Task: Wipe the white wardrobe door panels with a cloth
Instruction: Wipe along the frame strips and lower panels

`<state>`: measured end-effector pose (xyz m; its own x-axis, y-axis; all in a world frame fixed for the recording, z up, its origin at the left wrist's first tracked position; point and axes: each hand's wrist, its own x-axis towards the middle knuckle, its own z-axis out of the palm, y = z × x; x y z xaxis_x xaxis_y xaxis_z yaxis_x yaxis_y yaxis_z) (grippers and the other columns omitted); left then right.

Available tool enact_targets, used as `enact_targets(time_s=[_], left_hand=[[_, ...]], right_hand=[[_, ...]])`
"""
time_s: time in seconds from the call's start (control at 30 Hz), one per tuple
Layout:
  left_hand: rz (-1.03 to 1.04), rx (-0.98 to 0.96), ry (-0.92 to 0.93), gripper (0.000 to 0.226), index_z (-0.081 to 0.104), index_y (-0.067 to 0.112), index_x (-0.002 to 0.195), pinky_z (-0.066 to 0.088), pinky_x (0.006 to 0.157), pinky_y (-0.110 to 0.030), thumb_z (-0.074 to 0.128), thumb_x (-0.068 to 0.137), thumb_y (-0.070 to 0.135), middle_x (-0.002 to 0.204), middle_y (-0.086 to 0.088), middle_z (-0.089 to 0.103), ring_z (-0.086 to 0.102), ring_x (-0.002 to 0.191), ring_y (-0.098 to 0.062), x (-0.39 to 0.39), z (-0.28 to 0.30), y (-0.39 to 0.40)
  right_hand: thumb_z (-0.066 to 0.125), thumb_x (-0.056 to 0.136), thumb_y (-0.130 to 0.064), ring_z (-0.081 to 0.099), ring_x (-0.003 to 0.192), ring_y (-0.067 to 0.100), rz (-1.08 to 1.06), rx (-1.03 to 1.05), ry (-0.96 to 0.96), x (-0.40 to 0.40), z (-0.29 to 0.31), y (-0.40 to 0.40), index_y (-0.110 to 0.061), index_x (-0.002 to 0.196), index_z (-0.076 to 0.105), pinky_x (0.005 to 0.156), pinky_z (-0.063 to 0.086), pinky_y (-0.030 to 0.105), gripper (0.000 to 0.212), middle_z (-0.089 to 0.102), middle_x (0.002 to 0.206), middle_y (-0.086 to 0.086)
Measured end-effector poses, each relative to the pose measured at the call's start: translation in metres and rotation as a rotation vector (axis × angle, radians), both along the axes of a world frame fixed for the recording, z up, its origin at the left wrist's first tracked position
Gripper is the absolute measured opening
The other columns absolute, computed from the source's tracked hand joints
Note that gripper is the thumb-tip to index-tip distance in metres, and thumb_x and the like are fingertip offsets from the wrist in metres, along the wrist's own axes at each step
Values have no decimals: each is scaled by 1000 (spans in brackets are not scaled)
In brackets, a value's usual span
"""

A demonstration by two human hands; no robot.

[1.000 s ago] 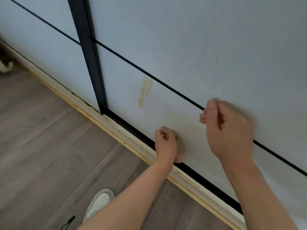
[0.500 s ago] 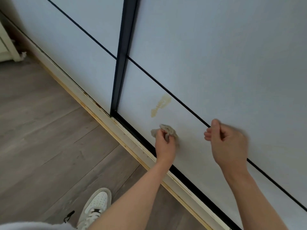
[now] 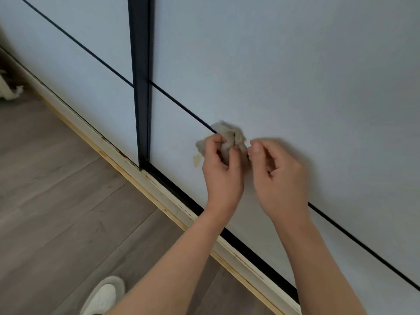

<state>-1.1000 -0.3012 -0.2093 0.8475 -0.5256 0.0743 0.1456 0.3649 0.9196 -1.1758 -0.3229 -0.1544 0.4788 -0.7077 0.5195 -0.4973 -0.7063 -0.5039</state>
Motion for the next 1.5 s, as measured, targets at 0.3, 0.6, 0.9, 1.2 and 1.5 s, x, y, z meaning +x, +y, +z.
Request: enact_targets(time_s=[0.3,0.6,0.9,1.2,1.5], left_hand=[[-130,670,500,12,44,19,99,55,92,-50,44,101,8,111,-10,61,61,101,-29,22,-138,9],[190,64,-198,17,53,40,105,53,83,-41,52,98,25,102,-2,62,60,94,-25,24,-19,-13],[47,567,421,16,46,20,117,55,80,-41,42,103,14,109,-6,61,62,102,-24,52,-128,-2],[379,136,-41,16,51,36,112,53,84,-41,51,98,29,104,-1,63,61,94,-19,59,-39,-31],[151,548,535,27,42,32,107,55,92,-48,49,99,7,107,0,58,62,104,-26,63,-157,-17]], right_hand=[[47,105,-32,72,73,11,-81,-59,-174,4,-27,-7,-13,86,71,63,57,37,37,73,77,-7],[44,103,-39,73,83,0,-89,34,-176,-1,-21,-1,-22,88,70,75,60,34,35,75,87,-18],[44,103,-38,74,85,4,-93,62,-234,0,-25,-3,-24,87,69,76,61,44,33,75,87,-15],[44,102,-39,73,92,0,-76,91,-223,-3,-23,2,-38,88,66,82,58,28,26,75,89,-21],[47,106,-27,74,88,3,-77,13,-231,-5,-30,-2,-30,93,66,77,61,37,23,73,92,-18]])
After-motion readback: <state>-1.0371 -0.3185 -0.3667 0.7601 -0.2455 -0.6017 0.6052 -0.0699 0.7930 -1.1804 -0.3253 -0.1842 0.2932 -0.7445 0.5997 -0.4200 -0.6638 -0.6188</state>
